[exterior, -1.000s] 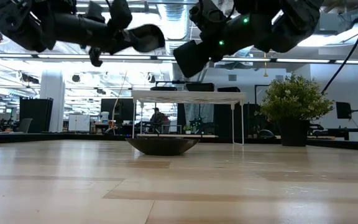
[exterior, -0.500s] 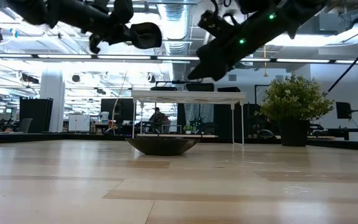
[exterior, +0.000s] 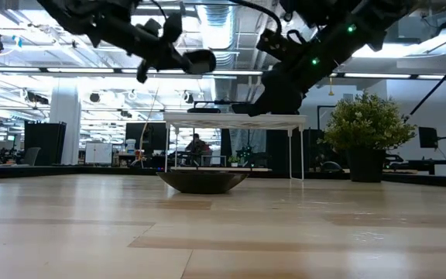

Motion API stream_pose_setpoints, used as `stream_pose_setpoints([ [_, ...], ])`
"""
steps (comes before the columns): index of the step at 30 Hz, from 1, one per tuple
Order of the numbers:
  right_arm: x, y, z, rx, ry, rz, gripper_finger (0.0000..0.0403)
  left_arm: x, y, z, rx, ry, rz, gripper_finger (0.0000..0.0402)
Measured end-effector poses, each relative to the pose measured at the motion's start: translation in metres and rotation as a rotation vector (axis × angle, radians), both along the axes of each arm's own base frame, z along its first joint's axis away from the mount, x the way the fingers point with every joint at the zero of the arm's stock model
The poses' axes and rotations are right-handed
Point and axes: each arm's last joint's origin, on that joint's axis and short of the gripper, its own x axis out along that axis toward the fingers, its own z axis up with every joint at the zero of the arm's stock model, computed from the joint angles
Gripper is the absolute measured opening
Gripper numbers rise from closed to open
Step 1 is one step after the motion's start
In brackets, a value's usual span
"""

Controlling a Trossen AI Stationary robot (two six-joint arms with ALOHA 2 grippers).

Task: Pick & Place Mini shaped plates
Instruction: Stack the black leaf-shaped plate on top of the black leaf-shaped plate on the shelf

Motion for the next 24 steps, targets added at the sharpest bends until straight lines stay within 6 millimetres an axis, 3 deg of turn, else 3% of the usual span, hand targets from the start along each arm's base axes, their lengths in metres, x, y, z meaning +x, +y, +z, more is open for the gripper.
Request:
stream_pose_setpoints([
  [10, -0.006, -0.001, -0.01, 0.006, 0.0, -0.006, 0.0001, 0.002, 0.044, -0.028, -0.108, 0.047, 0.064, 0.0006],
  [20, -0.005, -0.001, -0.01, 0.01, -0.011, -0.008, 0.0001, 0.007, 0.051, -0.055, -0.193, 0.087, 0.083, 0.0006],
  [24, -0.005, -0.001, -0.009, 0.015, -0.018, -0.011, 0.0002, 0.009, 0.051, -0.057, -0.195, 0.087, 0.08, 0.0009],
])
